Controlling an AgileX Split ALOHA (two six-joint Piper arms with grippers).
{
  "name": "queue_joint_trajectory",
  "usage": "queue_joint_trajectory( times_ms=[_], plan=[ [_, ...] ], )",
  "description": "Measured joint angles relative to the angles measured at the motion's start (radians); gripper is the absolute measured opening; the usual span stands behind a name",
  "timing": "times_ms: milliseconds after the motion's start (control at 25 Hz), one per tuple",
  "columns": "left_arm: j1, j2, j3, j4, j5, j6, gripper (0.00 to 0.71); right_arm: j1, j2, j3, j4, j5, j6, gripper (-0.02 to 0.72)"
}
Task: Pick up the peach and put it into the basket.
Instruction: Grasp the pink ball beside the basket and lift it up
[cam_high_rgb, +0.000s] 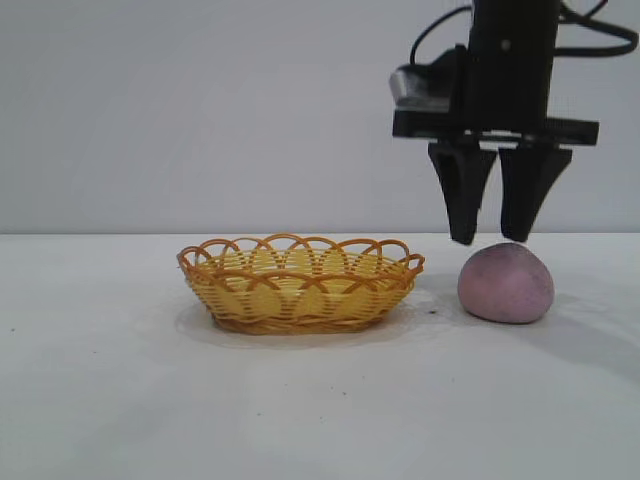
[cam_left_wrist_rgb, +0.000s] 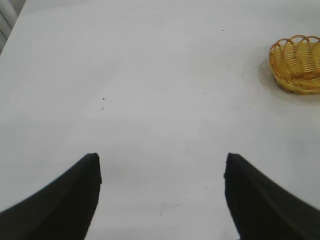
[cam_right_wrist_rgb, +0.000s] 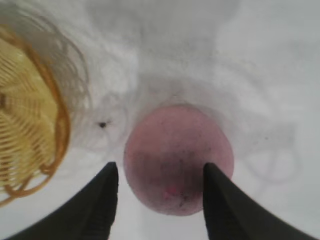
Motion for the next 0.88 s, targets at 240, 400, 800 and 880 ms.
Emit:
queue_joint_trajectory(
  times_ms=[240, 400, 800, 880],
  plan=[
    [0.000, 0.000, 0.000, 0.000, 0.000, 0.001, 0.461, 0.000, 0.008, 0.000, -0.014, 0.000, 0.000, 0.000],
    [0.000, 0.000, 0.000, 0.000, 0.000, 0.001, 0.461, 0.000, -0.048, 0.000, -0.025, 0.006, 0.000, 0.000],
    [0.000, -0.002, 0.000, 0.000, 0.000, 0.001, 0.461, 0.066, -0.202, 0.000, 0.047, -0.049, 0.000, 0.000],
    [0.000, -0.002, 0.000, 0.000, 0.000, 0.001, 0.461, 0.112, -0.202, 0.000, 0.051, -0.074, 0.000, 0.000]
  ],
)
